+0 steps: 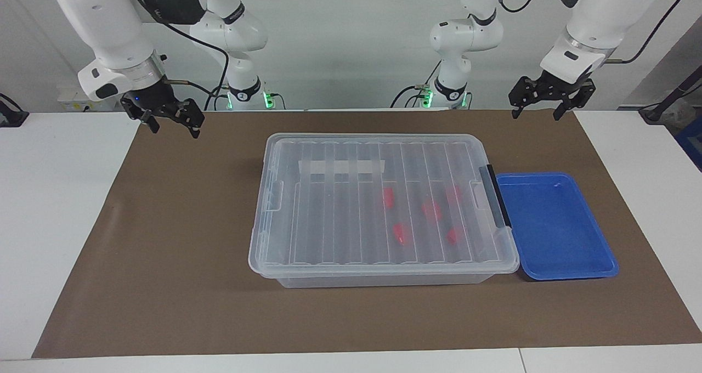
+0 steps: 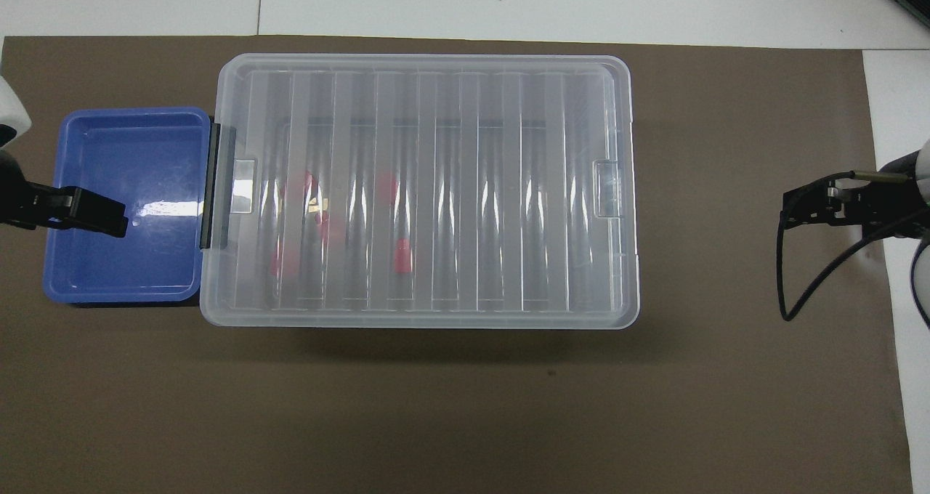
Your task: Place red block in blue tray from box
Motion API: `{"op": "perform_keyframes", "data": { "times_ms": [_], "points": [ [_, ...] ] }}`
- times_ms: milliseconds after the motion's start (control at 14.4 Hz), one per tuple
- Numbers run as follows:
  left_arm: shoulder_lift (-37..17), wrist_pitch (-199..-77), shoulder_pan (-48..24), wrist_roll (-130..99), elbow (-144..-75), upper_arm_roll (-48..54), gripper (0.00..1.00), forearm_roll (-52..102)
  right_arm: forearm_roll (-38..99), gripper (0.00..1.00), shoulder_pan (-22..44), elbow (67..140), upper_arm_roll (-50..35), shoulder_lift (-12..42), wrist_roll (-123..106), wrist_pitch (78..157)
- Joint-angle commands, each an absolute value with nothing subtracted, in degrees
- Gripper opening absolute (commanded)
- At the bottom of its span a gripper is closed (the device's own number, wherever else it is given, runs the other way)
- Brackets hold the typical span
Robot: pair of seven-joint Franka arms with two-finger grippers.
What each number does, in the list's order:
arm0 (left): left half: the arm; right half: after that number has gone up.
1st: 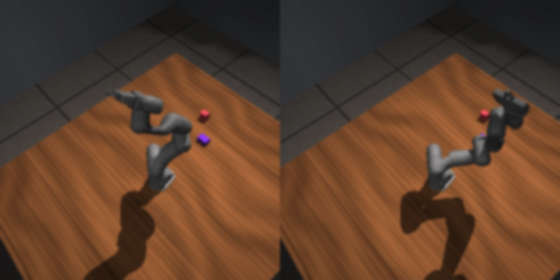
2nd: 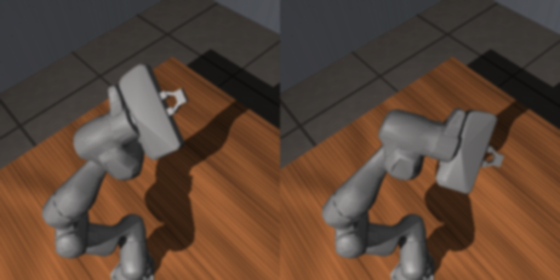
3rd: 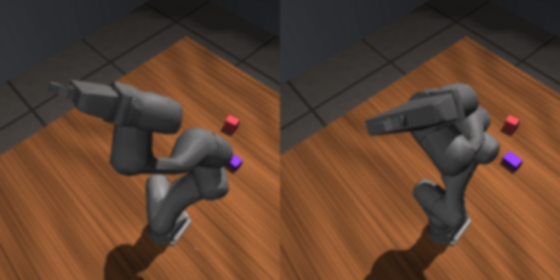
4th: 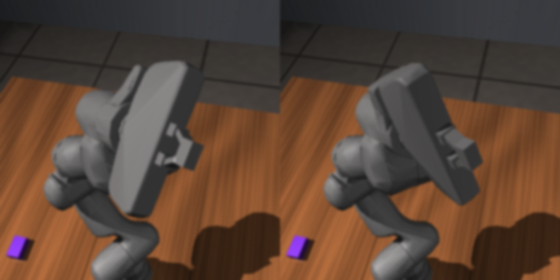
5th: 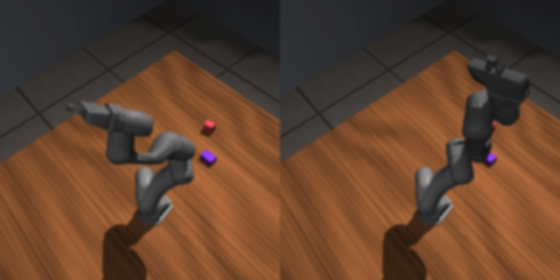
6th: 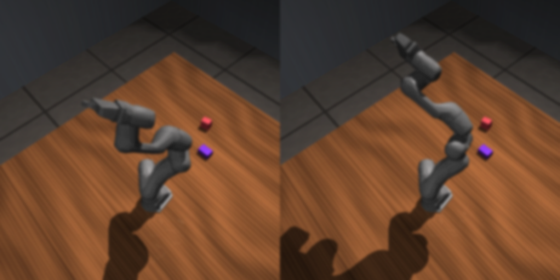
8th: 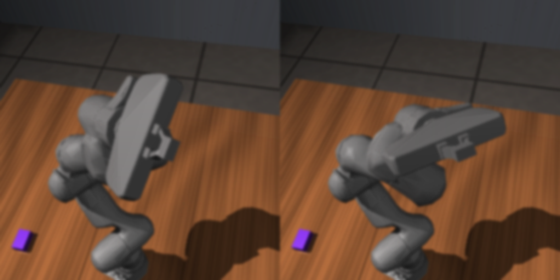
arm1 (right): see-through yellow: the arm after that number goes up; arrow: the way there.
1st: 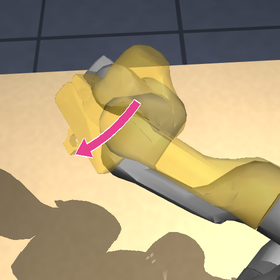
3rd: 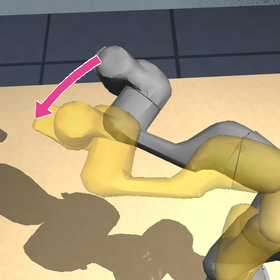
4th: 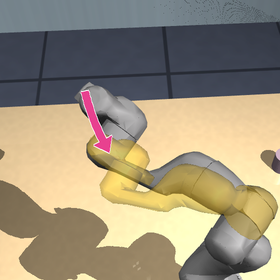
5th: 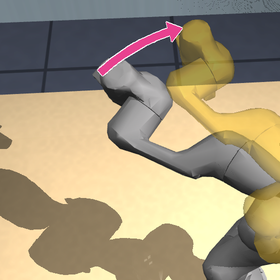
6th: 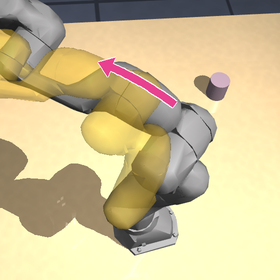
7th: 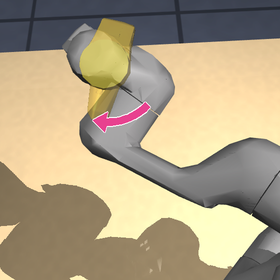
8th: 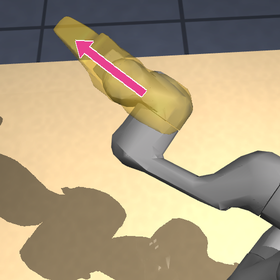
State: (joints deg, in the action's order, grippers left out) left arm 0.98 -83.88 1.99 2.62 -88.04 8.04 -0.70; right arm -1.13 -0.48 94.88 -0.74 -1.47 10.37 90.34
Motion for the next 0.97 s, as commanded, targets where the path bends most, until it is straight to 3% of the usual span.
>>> {"op": "perform_keyframes", "data": {
  "times_ms": [0,417,903],
  "points": [
    [2.9,-84.6,2.4,2.3,-90.2,7.9,1.00,0.1,-0.4,1.00,-1.3,96.8,-1.0,-3.1,9.1,91.1],
    [2.9,-84.6,2.4,2.3,-90.2,7.9,1.00,0.1,-0.4,1.00,-1.9,96.7,-0.9,-3.0,9.6,91.1],
    [2.9,-84.6,2.4,2.3,-90.2,7.9,1.00,0.1,-0.5,0.95,1.8,101.5,-1.5,-2.4,13.2,104.6]
  ]
}}
